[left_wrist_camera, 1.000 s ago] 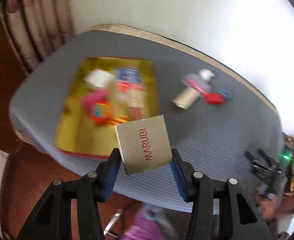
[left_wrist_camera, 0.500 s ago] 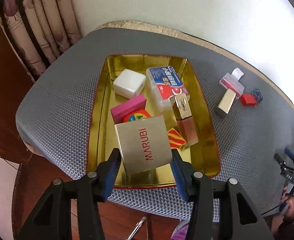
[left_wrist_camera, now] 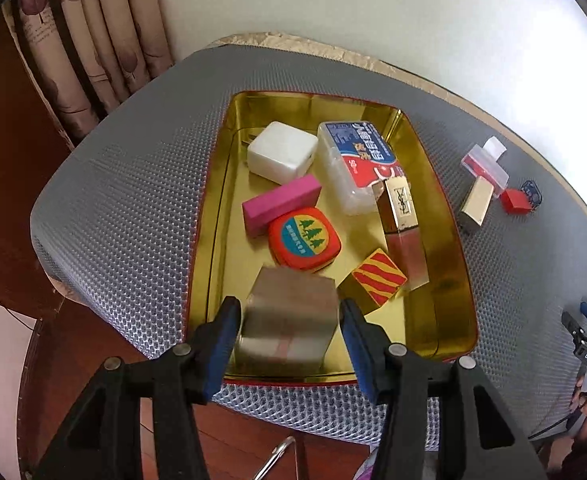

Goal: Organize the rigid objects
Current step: 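Carry the MARUBI box into the tin and open the left tool, then move the right tool to the teal tape roll and close on it, then carry the tape roll into the tin and open the right tool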

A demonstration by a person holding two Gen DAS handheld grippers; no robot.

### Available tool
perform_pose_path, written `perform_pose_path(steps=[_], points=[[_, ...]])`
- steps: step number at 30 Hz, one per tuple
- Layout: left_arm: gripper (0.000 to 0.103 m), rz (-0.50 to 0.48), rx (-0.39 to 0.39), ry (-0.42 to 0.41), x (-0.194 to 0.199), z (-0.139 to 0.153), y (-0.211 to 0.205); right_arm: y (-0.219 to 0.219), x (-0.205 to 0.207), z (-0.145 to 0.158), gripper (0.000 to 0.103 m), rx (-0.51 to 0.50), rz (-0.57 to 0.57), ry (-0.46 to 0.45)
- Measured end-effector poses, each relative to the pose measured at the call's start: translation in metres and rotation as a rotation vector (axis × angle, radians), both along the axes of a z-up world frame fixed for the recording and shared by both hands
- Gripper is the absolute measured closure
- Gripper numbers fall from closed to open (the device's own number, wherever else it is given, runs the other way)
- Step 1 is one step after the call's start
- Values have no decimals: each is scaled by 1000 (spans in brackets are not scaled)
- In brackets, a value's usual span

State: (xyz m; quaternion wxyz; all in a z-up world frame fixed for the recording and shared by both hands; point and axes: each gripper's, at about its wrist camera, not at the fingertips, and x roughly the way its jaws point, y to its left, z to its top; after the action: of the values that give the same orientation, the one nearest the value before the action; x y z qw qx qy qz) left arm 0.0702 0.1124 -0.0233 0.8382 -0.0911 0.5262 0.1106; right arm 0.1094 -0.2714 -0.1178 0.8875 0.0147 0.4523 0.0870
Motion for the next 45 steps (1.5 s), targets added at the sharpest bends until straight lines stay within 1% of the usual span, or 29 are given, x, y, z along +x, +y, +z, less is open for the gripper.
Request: perform_pose_path(steps=[2, 3, 4, 6, 9, 10, 11, 13, 14, 15, 17, 18, 19, 22, 24, 28, 32, 34, 36, 37, 38, 39, 40, 43, 45], points=[[51, 29, -8, -23, -5, 8, 2, 0, 0, 0, 2, -1, -2, 0], [51, 42, -23, -48, -10, 14, 3, 0, 0, -1, 1, -3, -5, 2], [51, 56, -35, -93, -18, 25, 0, 0, -1, -1, 1, -3, -9, 3], [50, 86, -27, -150, -32, 40, -9, -1, -1, -1, 1, -2, -14, 3], [50, 108, -44, -221, -54, 53, -26, -4, -2, 2, 2, 3, -35, -3], [50, 121, -38, -258, -64, 55, -33, -6, -1, 5, 3, 18, -37, -9], [50, 136, -10, -290, -73, 56, -43, -7, 0, 9, 6, 49, -33, -18], [49, 147, 36, -316, -82, 53, -58, -5, 8, 20, 6, 87, -19, -28], [49, 140, 38, -323, -85, 50, -64, 0, 16, 26, 7, 84, -4, -28], [49, 129, 38, -322, -84, 48, -67, 4, 25, 32, 8, 83, 10, -34], [49, 84, 64, -305, -81, 42, -77, 11, 45, 46, 12, 100, 26, -45], [49, 63, 90, -301, -79, 39, -82, 14, 57, 52, 14, 111, 27, -41], [48, 57, 105, -301, -78, 37, -85, 17, 69, 56, 18, 121, 30, -35], [49, 41, 122, -291, -76, 30, -87, 31, 101, 62, 20, 131, 36, -19], [49, 46, 118, -277, -73, 26, -84, 41, 121, 61, 22, 118, 47, -11], [49, 76, 82, -260, -70, 21, -72, 52, 145, 53, 29, 101, 50, 9], [49, 73, 53, -222, -64, 14, -69, 54, 162, 43, 30, 100, 53, 35], [49, 67, 53, -208, -62, 11, -70, 55, 169, 38, 31, 94, 56, 50], [49, 61, 55, -190, -60, 7, -71, 56, 174, 33, 37, 101, 61, 65], [49, 60, 53, -185, -59, 6, -71, 57, 175, 30, 47, 94, 63, 73], [49, 59, 47, -180, -59, 5, -71, 60, 178, 27, 60, 85, 69, 86], [49, 59, 47, -175, -58, 4, -71, 62, 179, 23, 70, 82, 76, 99], [49, 59, 49, -170, -58, 4, -71, 63, 180, 20, 83, 71, 78, 107], [49, 63, 42, -151, -57, 1, -70, 62, 176, 22, 83, 64, 79, 100], [49, 66, 33, -149, -58, 2, -68, 60, 171, 31, 83, 53, 69, 73]])
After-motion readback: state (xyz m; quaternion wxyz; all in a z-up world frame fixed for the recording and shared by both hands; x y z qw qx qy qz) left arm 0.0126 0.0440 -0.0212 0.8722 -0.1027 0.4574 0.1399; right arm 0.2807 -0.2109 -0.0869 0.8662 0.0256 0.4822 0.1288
